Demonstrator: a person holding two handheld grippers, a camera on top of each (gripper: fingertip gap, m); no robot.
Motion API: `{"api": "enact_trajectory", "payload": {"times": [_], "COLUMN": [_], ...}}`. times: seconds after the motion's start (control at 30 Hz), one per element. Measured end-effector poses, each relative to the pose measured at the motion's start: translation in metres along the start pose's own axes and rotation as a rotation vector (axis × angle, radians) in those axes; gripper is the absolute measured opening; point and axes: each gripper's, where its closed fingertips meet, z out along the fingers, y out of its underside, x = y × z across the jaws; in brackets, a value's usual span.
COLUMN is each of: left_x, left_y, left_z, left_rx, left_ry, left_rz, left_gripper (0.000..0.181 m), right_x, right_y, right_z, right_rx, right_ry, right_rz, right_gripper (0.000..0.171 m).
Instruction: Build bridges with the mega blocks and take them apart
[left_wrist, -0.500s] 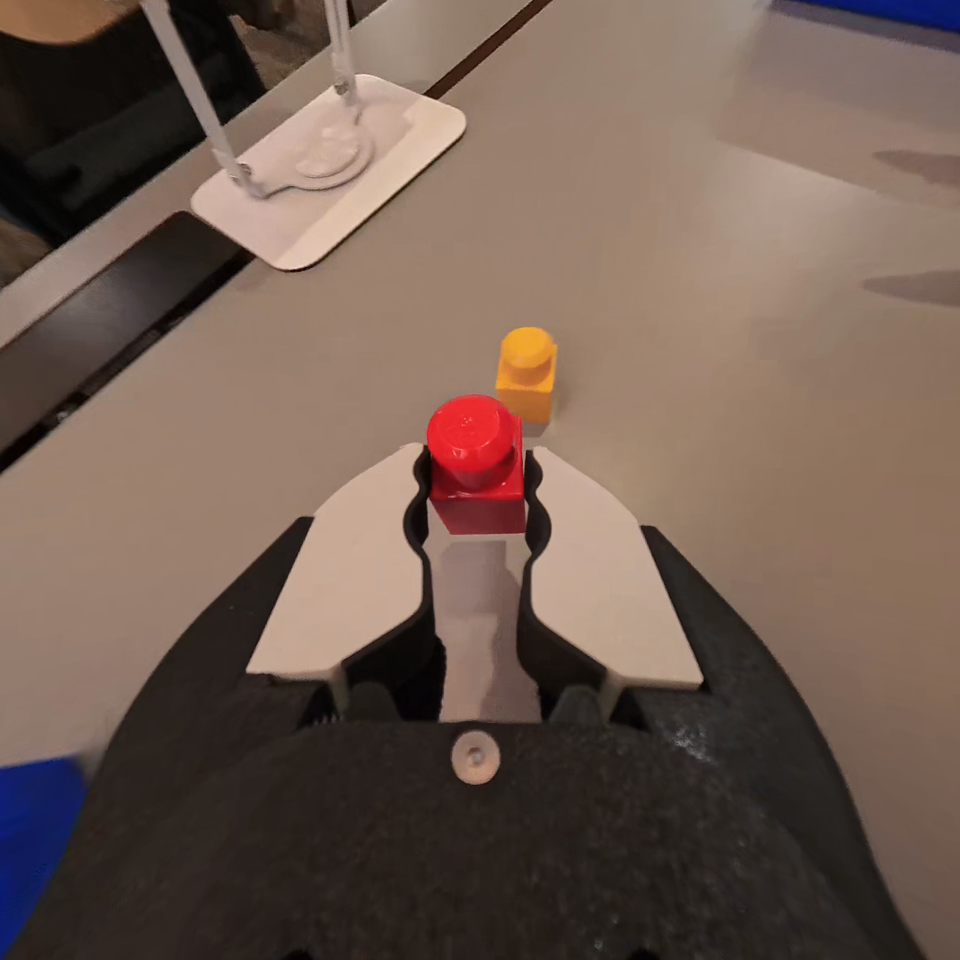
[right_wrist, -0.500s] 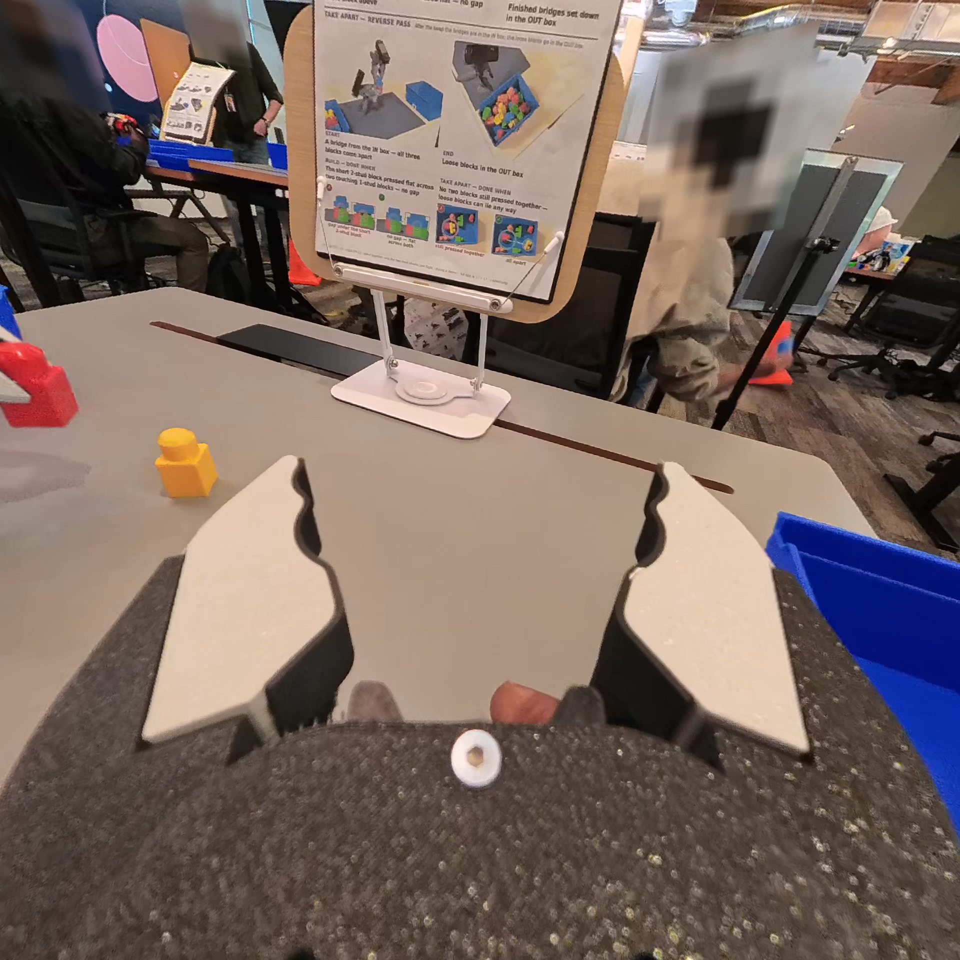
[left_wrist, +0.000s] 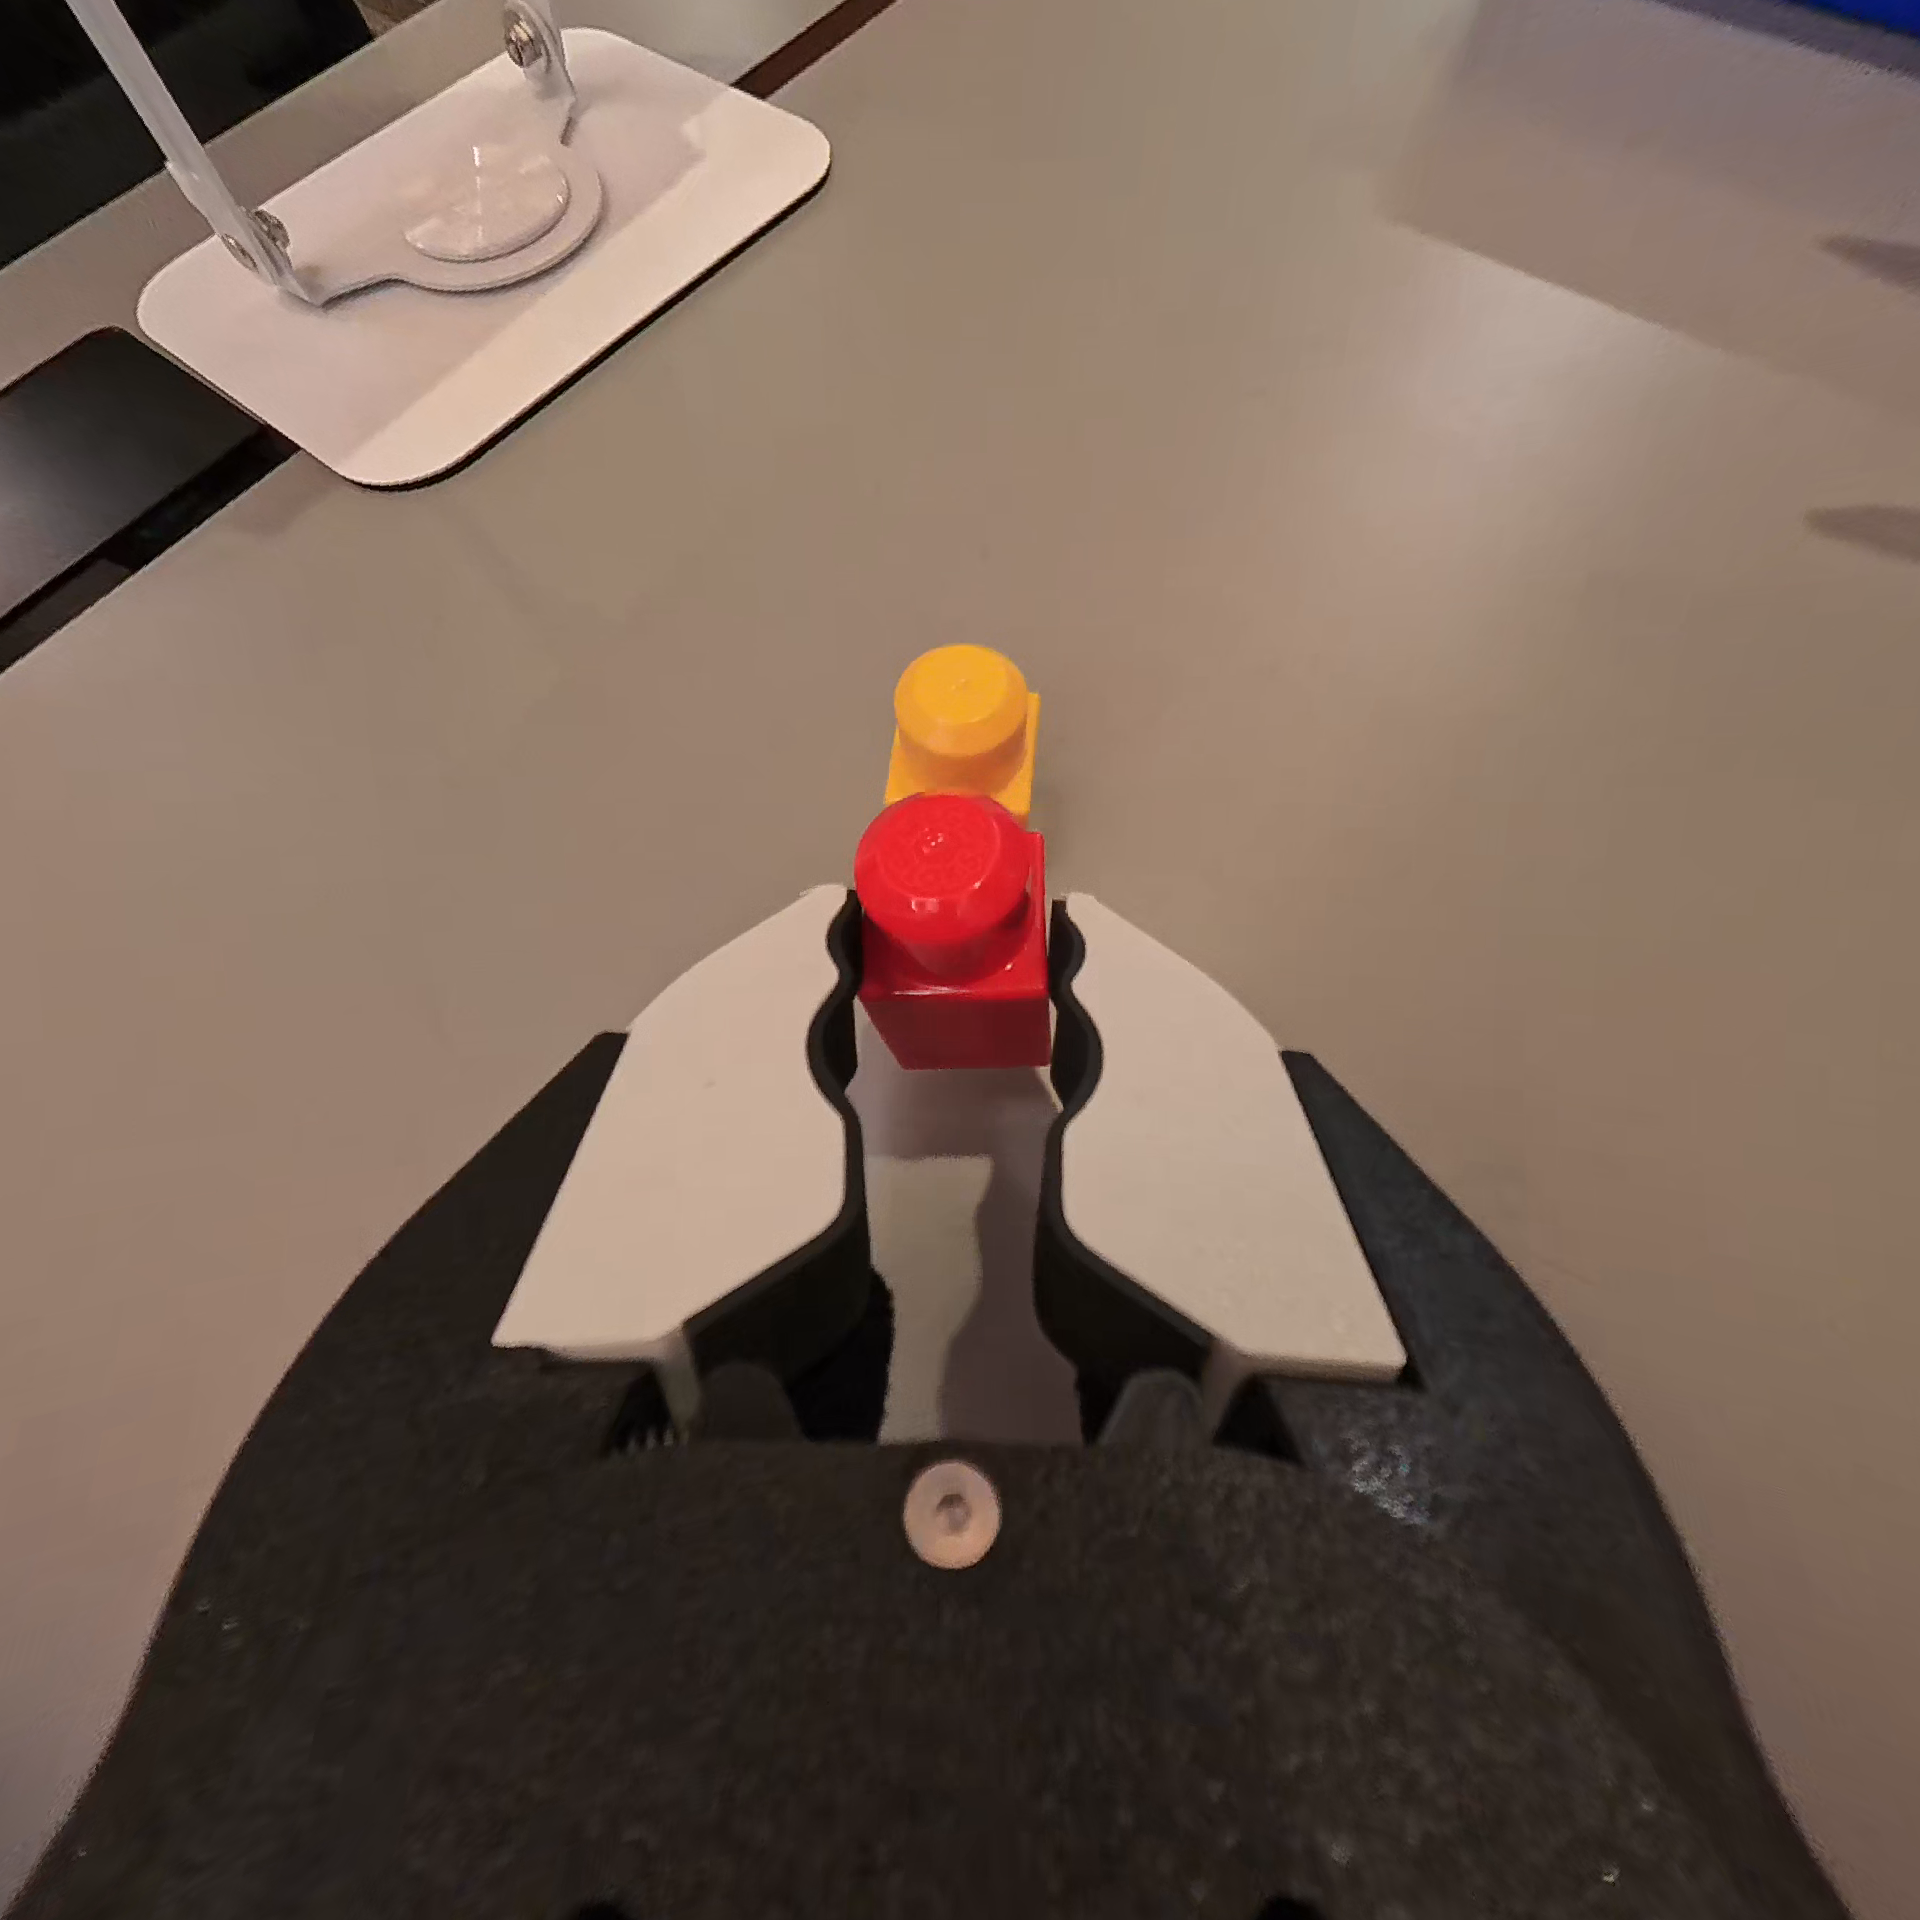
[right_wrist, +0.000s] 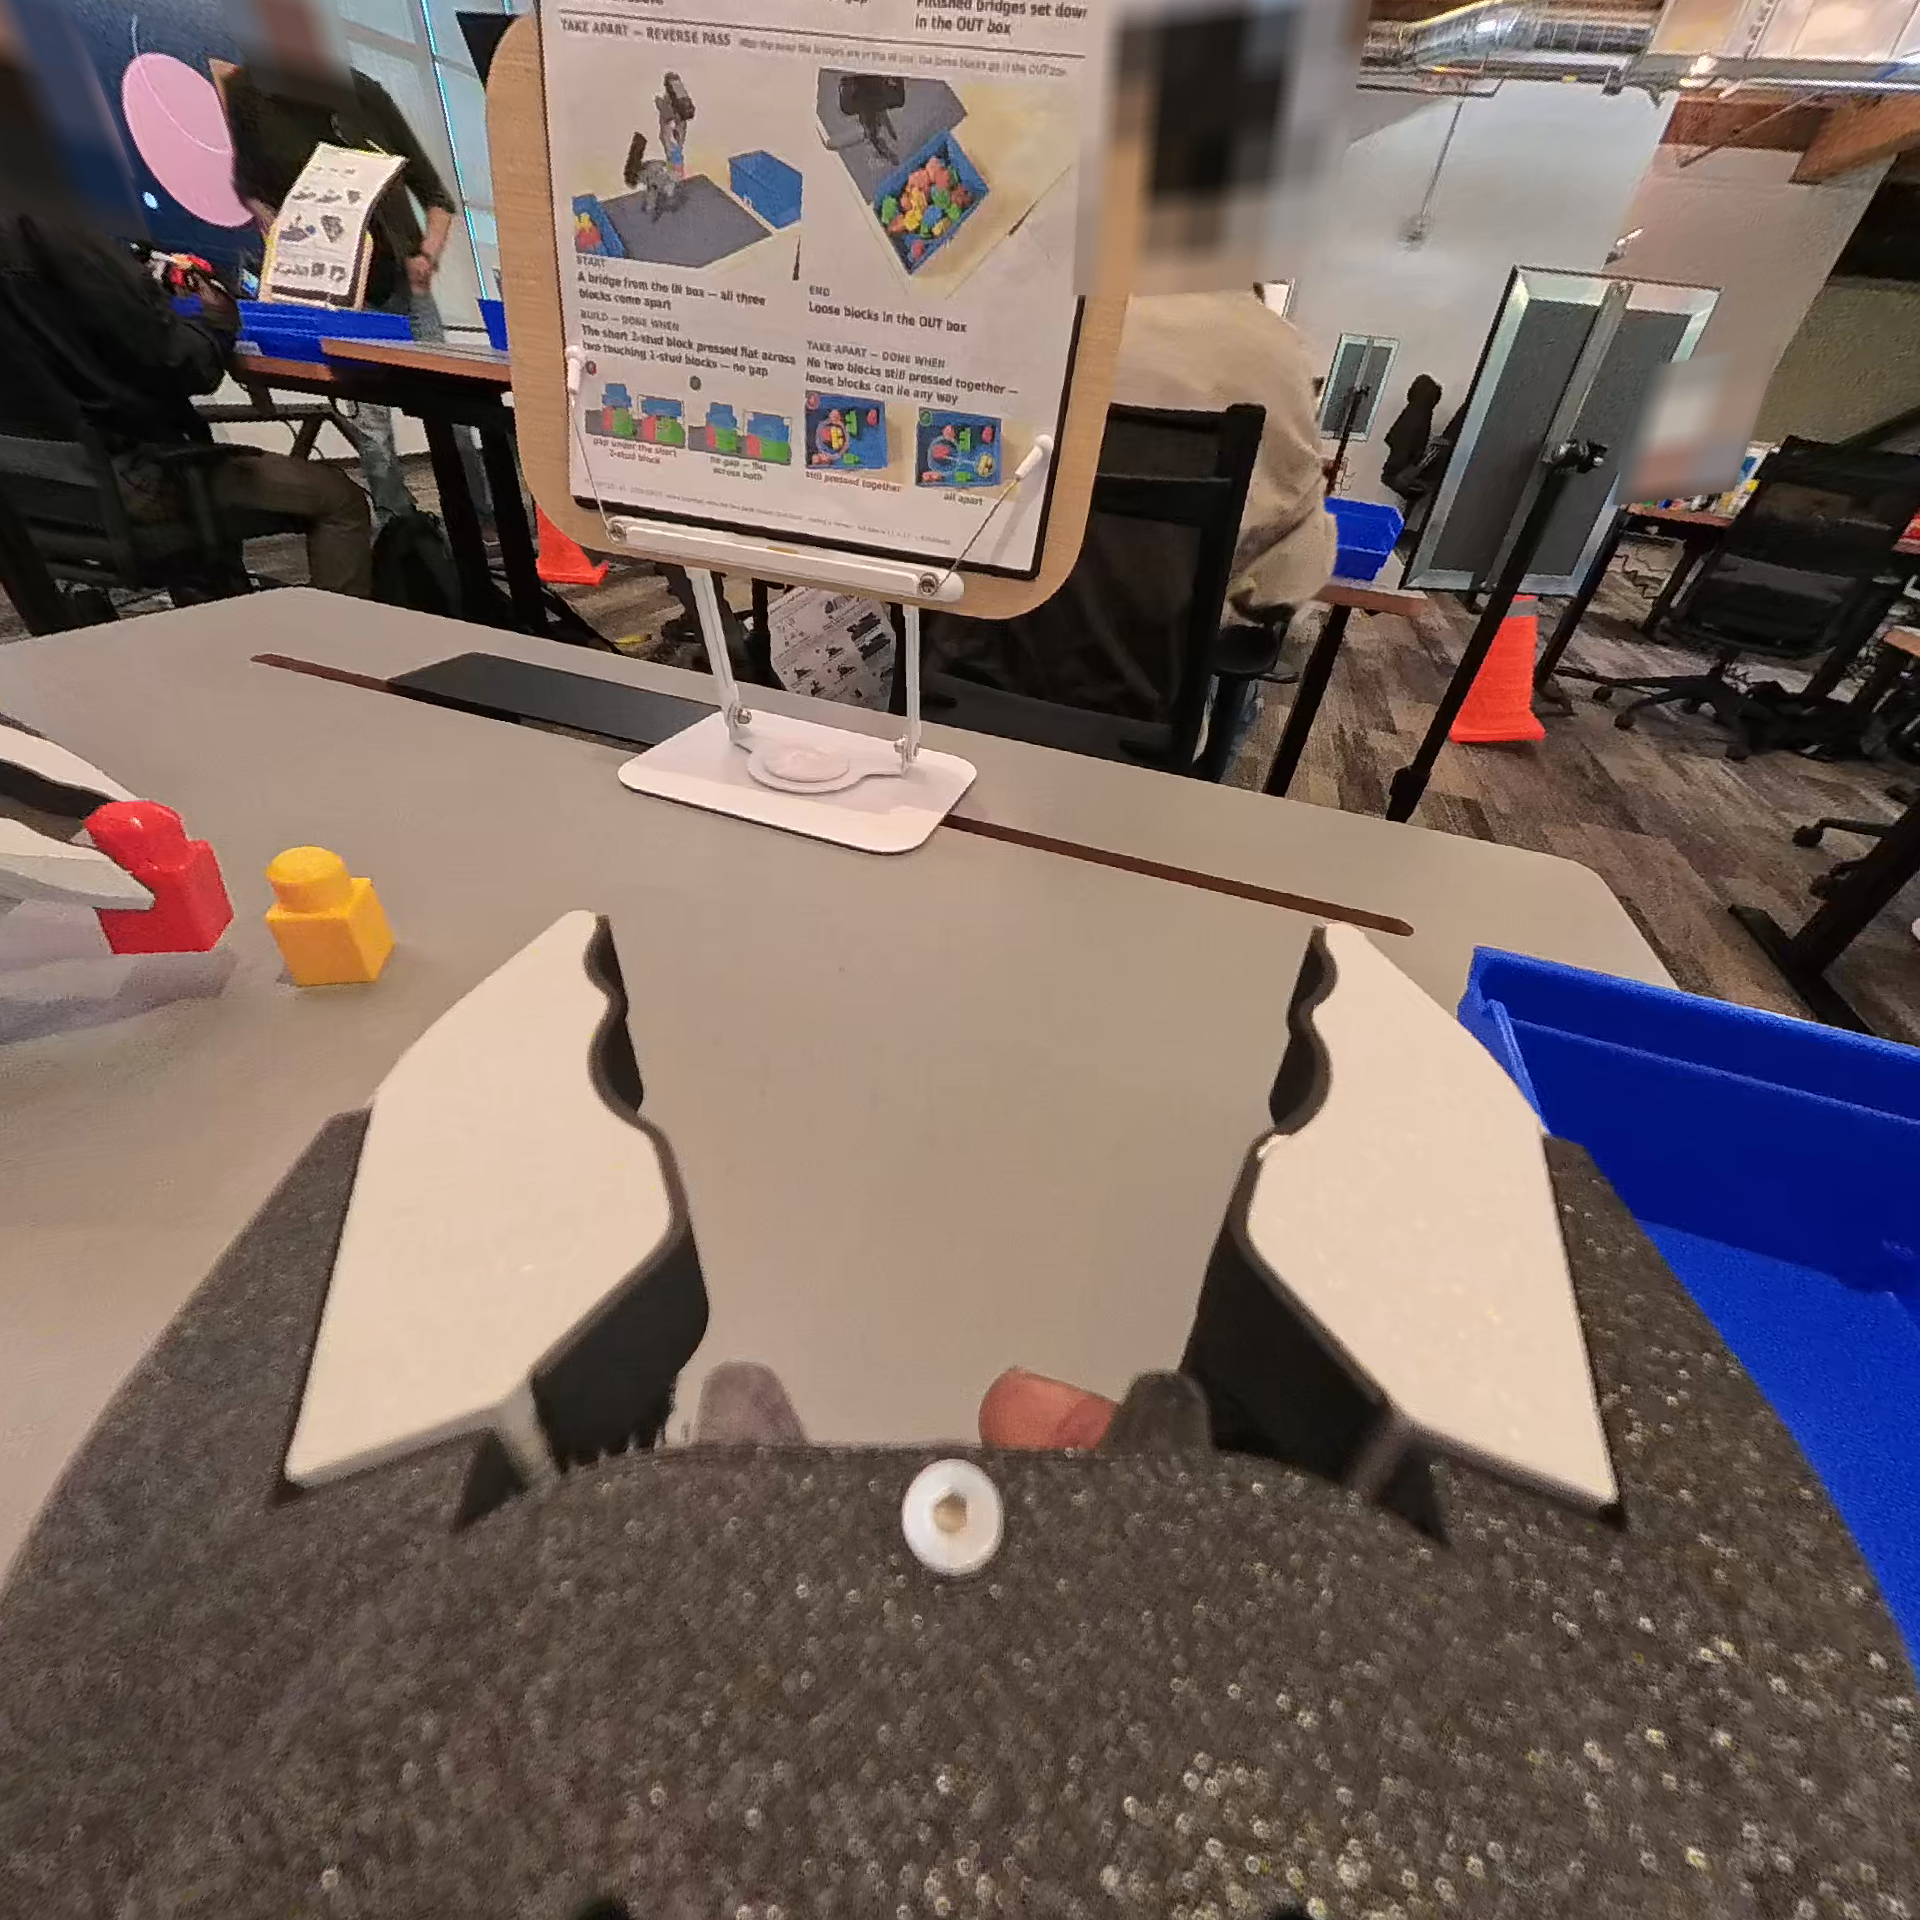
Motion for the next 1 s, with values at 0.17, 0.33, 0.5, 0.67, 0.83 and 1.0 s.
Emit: {"api": "enact_trajectory", "payload": {"times": [0.17,0.33,0.5,0.67,0.83,1.0], "left_x": [0.001,0.001,-0.002,0.001,0.000,0.001], "left_y": [0.005,0.005,0.004,0.007,0.009,0.008], "left_z": [0.005,0.006,0.012,0.022,0.026,0.029], "left_rx": [-0.018,-0.021,-0.017,-0.022,-0.015,0.001], "left_ry": [0.007,0.013,0.015,0.043,0.049,0.062], "left_rz": [-0.002,-0.001,-0.011,-0.011,-0.012,0.003], "left_gripper": [0.034,0.033,0.033,0.034,0.034,0.034], "right_x": [0.002,0.000,-0.002,-0.001,0.002,0.002], "right_y": [-0.001,-0.004,-0.004,-0.003,-0.002,-0.001], "right_z": [0.000,0.001,0.002,0.002,0.000,0.000], "right_rx": [0.004,0.007,0.007,0.007,0.005,0.003], "right_ry": [0.002,-0.003,-0.007,-0.004,0.003,0.002], "right_rz": [0.003,-0.001,0.000,-0.001,0.002,0.003], "right_gripper": [0.120,0.119,0.119,0.119,0.119,0.119]}}
